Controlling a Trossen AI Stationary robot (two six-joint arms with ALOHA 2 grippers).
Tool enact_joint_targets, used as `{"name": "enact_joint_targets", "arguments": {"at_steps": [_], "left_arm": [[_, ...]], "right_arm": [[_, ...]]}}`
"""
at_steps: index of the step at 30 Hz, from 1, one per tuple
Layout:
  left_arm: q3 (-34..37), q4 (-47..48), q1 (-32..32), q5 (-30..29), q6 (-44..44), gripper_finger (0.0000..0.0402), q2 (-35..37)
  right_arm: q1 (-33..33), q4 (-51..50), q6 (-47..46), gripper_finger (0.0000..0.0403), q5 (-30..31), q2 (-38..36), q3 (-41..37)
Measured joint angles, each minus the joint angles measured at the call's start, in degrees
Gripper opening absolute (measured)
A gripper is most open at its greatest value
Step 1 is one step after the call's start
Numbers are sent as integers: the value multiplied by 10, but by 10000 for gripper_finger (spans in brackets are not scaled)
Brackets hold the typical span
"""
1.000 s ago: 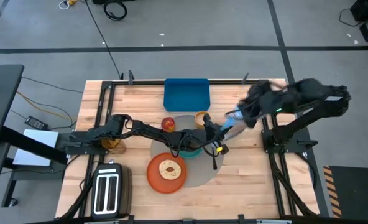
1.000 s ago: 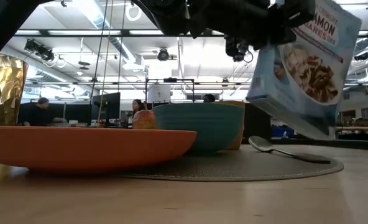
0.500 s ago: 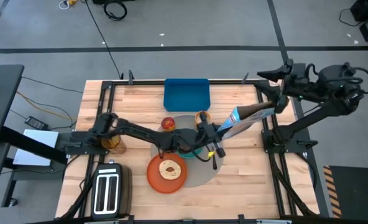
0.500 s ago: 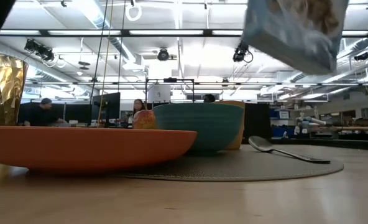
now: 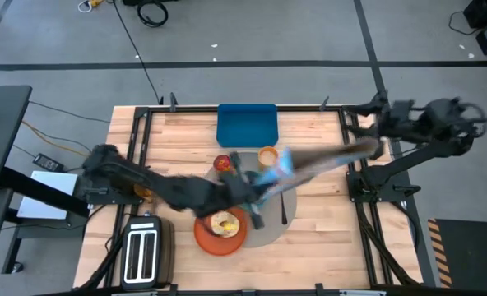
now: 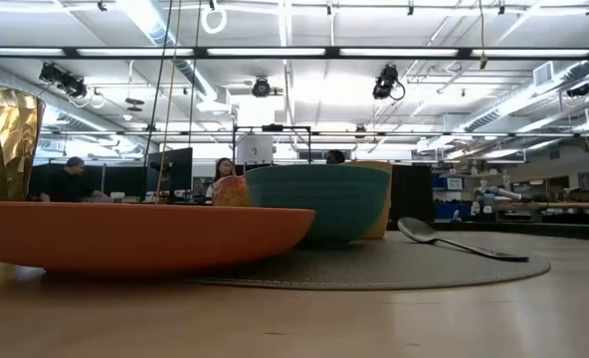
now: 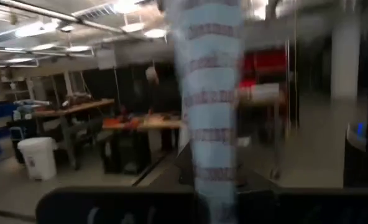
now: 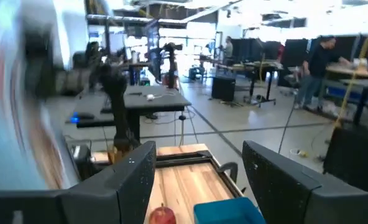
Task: Arrange a breakfast setting
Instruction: Pour the cereal into the green bowl
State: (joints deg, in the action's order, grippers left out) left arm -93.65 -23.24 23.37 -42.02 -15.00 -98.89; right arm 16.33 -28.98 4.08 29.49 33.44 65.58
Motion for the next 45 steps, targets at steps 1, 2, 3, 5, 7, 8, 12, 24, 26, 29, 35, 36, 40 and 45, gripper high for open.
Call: {"name": "enact_joint_targets", "arguments": {"at_steps": [1,2,3,5,7,8,12,24,26,29,35,36,40,45], "left_arm": [[-2,-7,3,-4,-3,12,17],[-4,-19,8,-5,-10,12,32],[-6,-21,13,-5,-18,12,46],[-5,-17,18,-10,-25,12,64],[-3,-7,21,-9,-28,13,76],[-2,-3,23,-9,-28,13,82],[-3,-27,23,3,-28,13,111],[1,-12,-22,130,30,13,116],[3,-9,-40,173,55,13,116],[3,-14,-65,226,85,13,111],[3,-32,-94,264,88,13,95],[3,-37,-96,277,88,13,93],[3,-49,-98,296,89,13,92],[3,-61,-98,298,86,13,92]], "right_arm": [[0,25,14,248,-7,-1,-19],[0,48,28,247,-8,-5,-38],[0,65,44,247,-6,-8,-56],[1,107,67,247,1,-10,-83],[0,140,81,248,4,-12,-106],[0,153,85,249,-3,-11,-117],[1,211,97,250,-67,-3,-179],[-3,796,125,292,-219,86,-454],[-5,887,124,305,-227,122,-471],[-11,969,109,324,-238,177,-473],[-16,1053,73,355,-255,276,-430],[-18,1074,69,357,-252,290,-420],[-19,1130,62,361,-270,332,-391],[-18,1141,63,362,-306,350,-369]]}}
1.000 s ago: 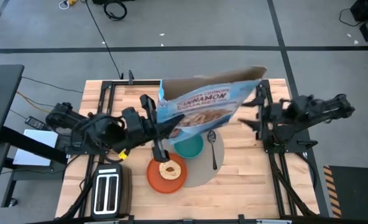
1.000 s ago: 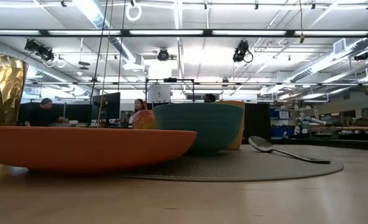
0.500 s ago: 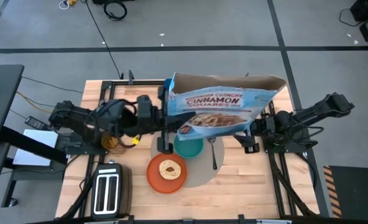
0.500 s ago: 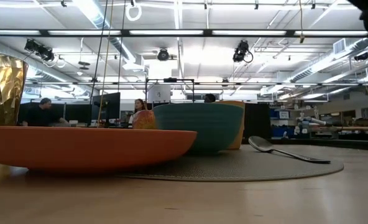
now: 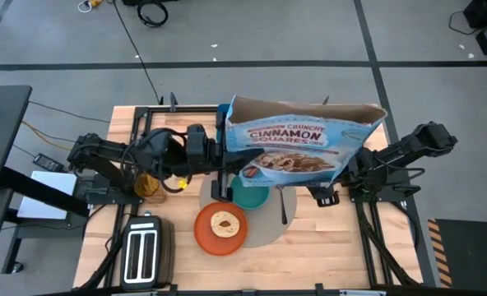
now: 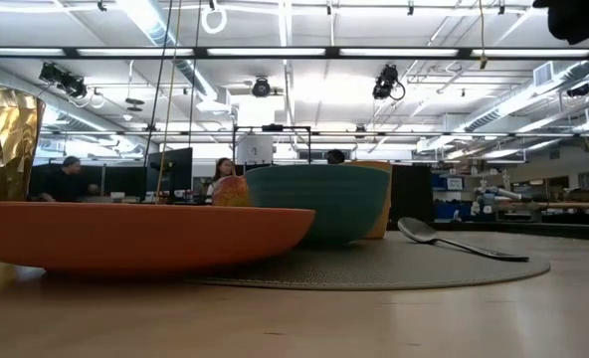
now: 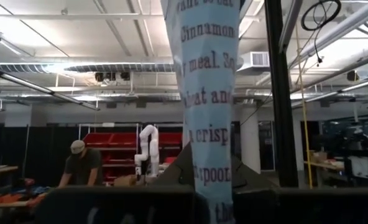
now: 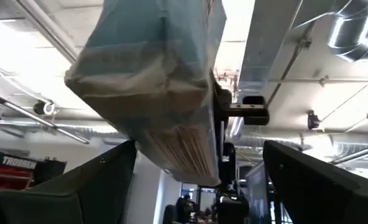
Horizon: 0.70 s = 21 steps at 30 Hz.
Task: Arrange a breakfast setting
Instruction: Pour the cereal into the green bowl
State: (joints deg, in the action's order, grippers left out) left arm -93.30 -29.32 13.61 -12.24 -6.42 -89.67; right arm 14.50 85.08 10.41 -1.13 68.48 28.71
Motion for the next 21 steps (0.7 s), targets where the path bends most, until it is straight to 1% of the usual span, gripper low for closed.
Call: {"name": "enact_joint_targets", "arguments": {"at_steps": [7,13,17,19,21], "left_arm": [[0,-17,-1,16,-5,13,0],[0,-43,-3,16,-16,13,-1],[0,-45,-7,16,-27,13,-1],[0,-45,-11,17,-16,13,-1],[0,-45,-15,16,-9,13,-1]], "right_arm": [[0,37,-1,362,7,10,18],[0,25,-4,362,-3,10,19],[1,42,-19,362,-64,10,19],[2,40,-19,362,-54,6,20],[2,43,-17,362,-22,2,21]]}}
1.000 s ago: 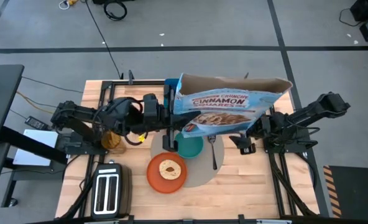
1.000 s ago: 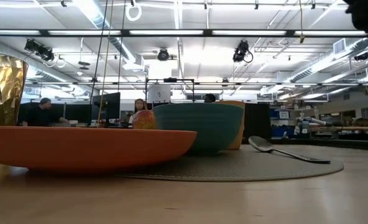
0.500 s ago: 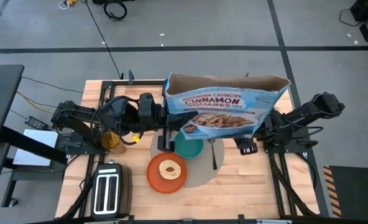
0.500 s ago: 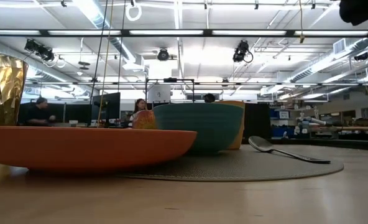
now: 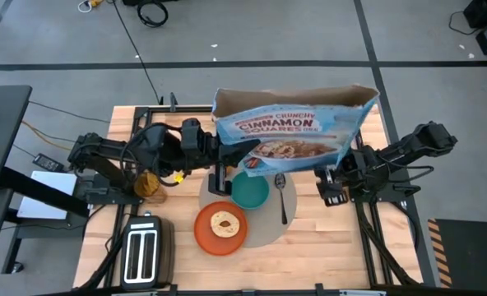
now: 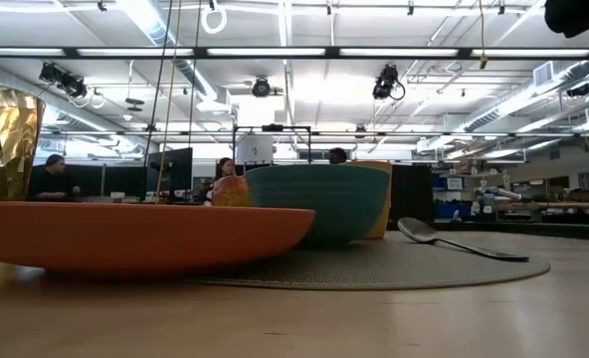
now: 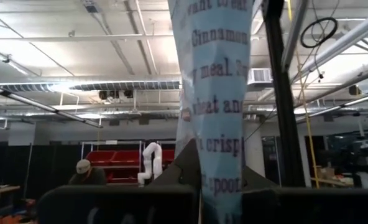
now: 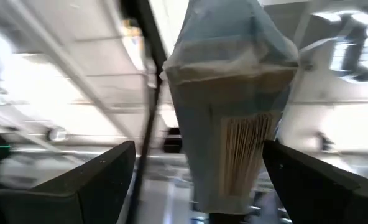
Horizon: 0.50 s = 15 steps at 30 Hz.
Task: Arrange a breakfast setting
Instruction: Pour the cereal into the green bowl
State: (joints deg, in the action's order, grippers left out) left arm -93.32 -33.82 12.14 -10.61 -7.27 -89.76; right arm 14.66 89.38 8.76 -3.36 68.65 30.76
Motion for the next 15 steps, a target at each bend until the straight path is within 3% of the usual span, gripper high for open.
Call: {"name": "enact_joint_targets", "arguments": {"at_steps": [5,15], "left_arm": [[0,4,-1,6,4,13,0],[-1,-5,-1,9,2,13,-6]], "right_arm": [[-1,0,20,359,82,-1,0],[-5,-1,24,359,74,-6,13]]}}
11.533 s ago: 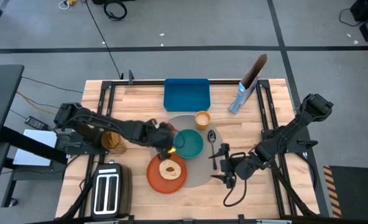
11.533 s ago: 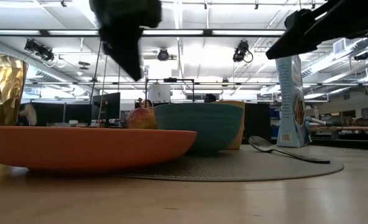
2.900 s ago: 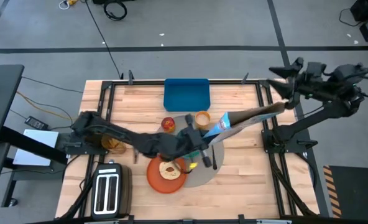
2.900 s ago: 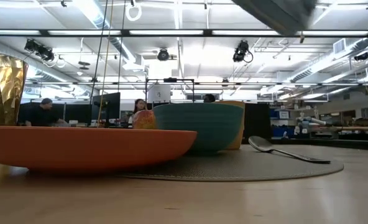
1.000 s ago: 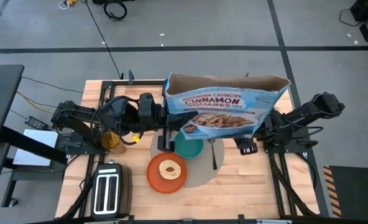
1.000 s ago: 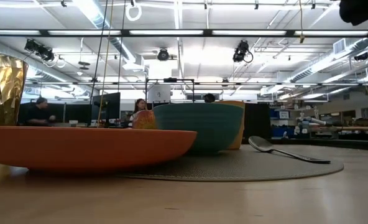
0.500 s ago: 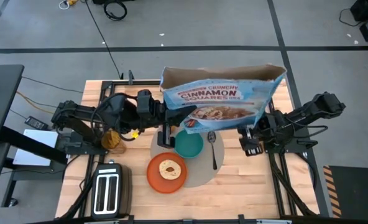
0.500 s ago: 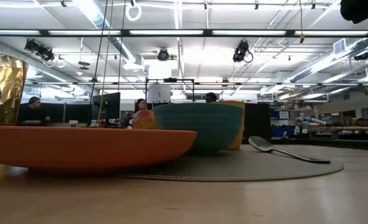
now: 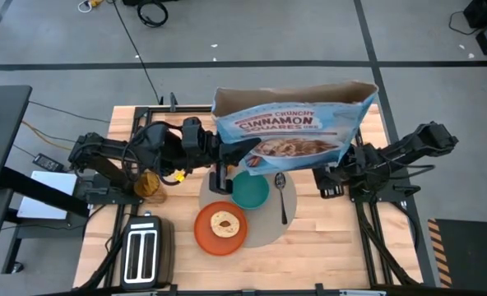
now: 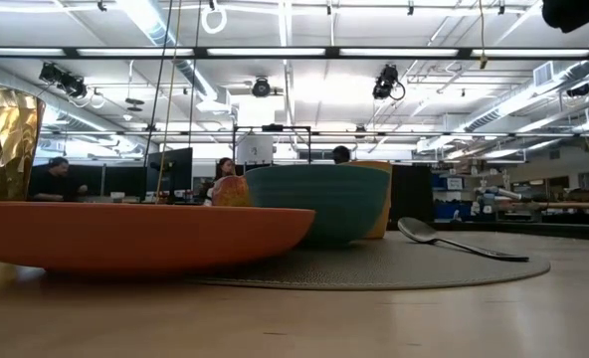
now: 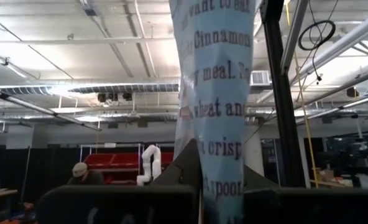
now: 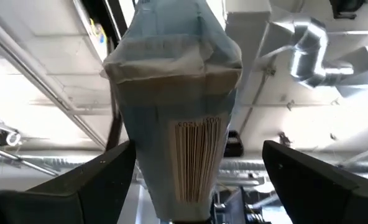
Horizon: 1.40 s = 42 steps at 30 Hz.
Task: Arrange a breakfast setting
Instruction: Pour the cereal into the green bowl
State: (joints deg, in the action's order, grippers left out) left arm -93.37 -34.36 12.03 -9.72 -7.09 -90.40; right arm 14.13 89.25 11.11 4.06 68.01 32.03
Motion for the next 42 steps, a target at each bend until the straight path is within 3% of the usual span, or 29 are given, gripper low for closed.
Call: {"name": "enact_joint_targets", "arguments": {"at_steps": [10,15,24,31,37,42], "left_arm": [[-1,-5,-3,1,0,13,-10],[1,-5,-4,2,-2,13,-11],[2,11,-14,-27,-38,13,-13],[2,19,-19,-27,-41,13,-15],[1,20,-28,-27,-34,13,-24],[0,29,-26,-26,-32,13,-24]], "right_arm": [[1,-1,-10,360,-51,-1,26],[1,-6,-9,360,-105,0,21],[1,-21,0,360,-123,-1,24],[1,2,-5,356,-81,-1,32],[1,1,-17,327,-73,-1,53],[1,3,-17,261,-39,-1,54]]}}
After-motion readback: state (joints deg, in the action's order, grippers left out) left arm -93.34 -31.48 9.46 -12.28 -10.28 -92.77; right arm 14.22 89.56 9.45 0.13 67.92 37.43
